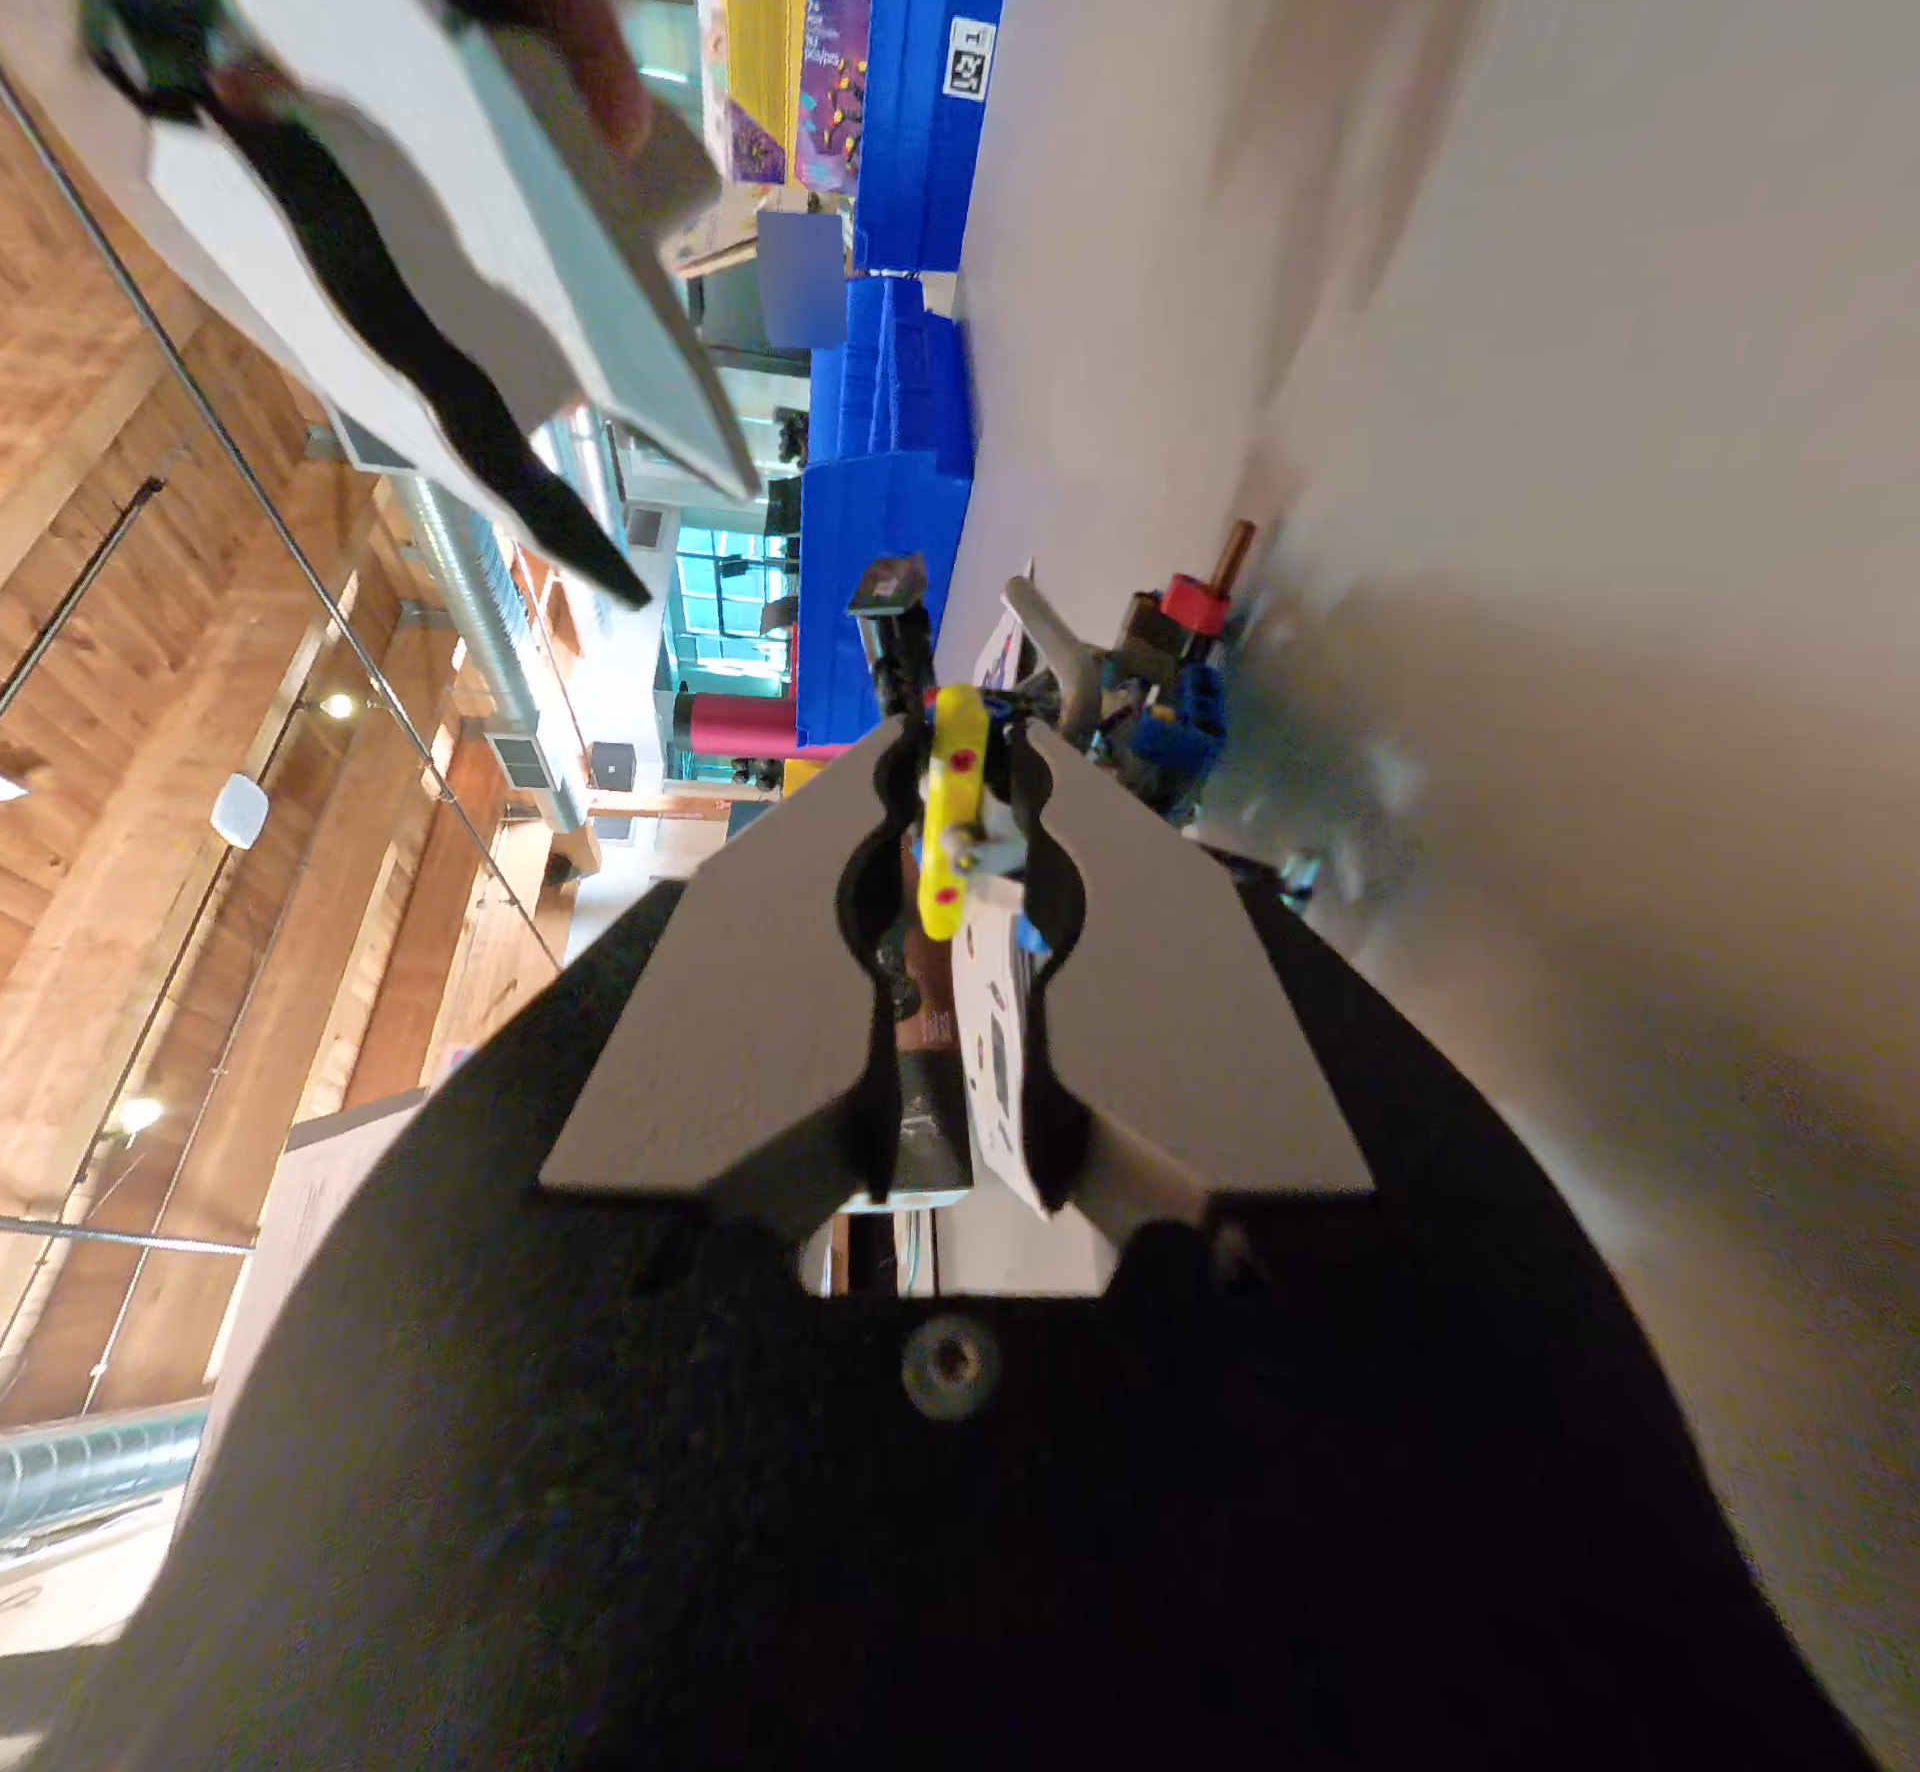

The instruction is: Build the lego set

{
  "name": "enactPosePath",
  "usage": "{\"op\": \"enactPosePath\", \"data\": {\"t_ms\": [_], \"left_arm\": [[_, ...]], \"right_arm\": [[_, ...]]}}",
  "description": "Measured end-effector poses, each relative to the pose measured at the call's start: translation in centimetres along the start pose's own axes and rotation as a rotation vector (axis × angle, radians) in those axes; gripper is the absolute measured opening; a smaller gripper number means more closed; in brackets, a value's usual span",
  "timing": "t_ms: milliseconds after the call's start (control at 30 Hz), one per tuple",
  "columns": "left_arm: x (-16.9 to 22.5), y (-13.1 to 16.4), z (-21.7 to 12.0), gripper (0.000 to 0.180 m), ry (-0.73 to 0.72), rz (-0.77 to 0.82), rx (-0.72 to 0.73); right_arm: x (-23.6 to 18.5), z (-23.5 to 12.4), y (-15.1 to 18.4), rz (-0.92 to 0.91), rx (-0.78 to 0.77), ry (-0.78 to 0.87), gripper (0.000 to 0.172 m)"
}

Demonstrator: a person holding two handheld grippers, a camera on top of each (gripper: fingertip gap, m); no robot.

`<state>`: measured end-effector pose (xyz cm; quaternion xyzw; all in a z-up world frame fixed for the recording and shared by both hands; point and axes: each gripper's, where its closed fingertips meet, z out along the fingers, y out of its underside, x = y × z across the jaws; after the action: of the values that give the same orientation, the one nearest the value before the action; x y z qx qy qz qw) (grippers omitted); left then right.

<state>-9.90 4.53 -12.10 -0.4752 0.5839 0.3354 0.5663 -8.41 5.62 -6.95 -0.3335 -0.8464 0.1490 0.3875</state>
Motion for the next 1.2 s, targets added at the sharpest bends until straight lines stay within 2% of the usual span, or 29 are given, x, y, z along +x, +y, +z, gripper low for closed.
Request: {"op": "enactPosePath", "data": {"t_ms": [100,133,200,333,433,500,600,633,700,767,900,967,1100,1200], "left_arm": [[0.7,-0.4,0.0,0.023,0.034,0.017,0.027],[0.9,-0.5,0.0,0.028,0.038,0.029,0.031],[1.2,-0.6,0.0,0.035,0.051,0.049,0.027],[1.2,-1.0,-0.7,0.039,0.077,-0.002,0.063],[0.7,-1.4,-2.1,0.042,0.147,-0.237,0.133],[-0.3,-0.7,-3.0,0.039,0.18,-0.484,0.162],[-1.7,2.5,-3.1,0.032,0.22,-0.904,0.11],[-1.3,3.2,-3.0,0.031,0.282,-1.007,0.093],[-0.7,3.9,-2.6,0.029,0.372,-1.09,0.078],[-0.8,3.9,-2.5,0.024,0.368,-0.978,0.099],[-0.6,3.7,-1.5,0.022,0.318,-0.591,0.061],[0.5,3.6,-1.2,0.021,0.352,-0.42,0.031],[0.8,4.1,-0.5,0.016,0.291,-0.197,-0.015],[0.5,3.0,-0.5,0.01,0.241,-0.113,0.024]], "right_arm": [[1.0,1.2,0.7,0.049,0.057,-0.194,0.034],[1.2,2.0,0.6,0.037,0.066,-0.252,0.029],[1.1,3.2,-0.3,-0.01,0.093,-0.365,0.029],[0.5,5.4,0.1,-0.111,0.01,-0.531,0.028],[0.0,6.3,0.3,-0.151,-0.007,-0.619,0.022],[0.0,6.4,0.0,-0.155,0.013,-0.67,0.018],[-0.2,6.7,0.0,-0.14,0.012,-0.735,0.02],[-0.5,6.8,0.1,-0.133,0.005,-0.764,0.021],[-1.3,7.0,0.4,-0.129,-0.011,-0.819,0.022],[-1.7,7.0,0.1,-0.128,-0.002,-0.852,0.019],[-2.0,7.0,0.0,-0.121,-0.028,-0.895,0.009],[-1.9,7.1,0.0,-0.114,-0.039,-0.901,0.005],[-2.0,7.2,0.1,-0.102,-0.058,-0.913,0.004],[-2.3,7.4,0.2,-0.08,-0.079,-0.915,0.004]]}}
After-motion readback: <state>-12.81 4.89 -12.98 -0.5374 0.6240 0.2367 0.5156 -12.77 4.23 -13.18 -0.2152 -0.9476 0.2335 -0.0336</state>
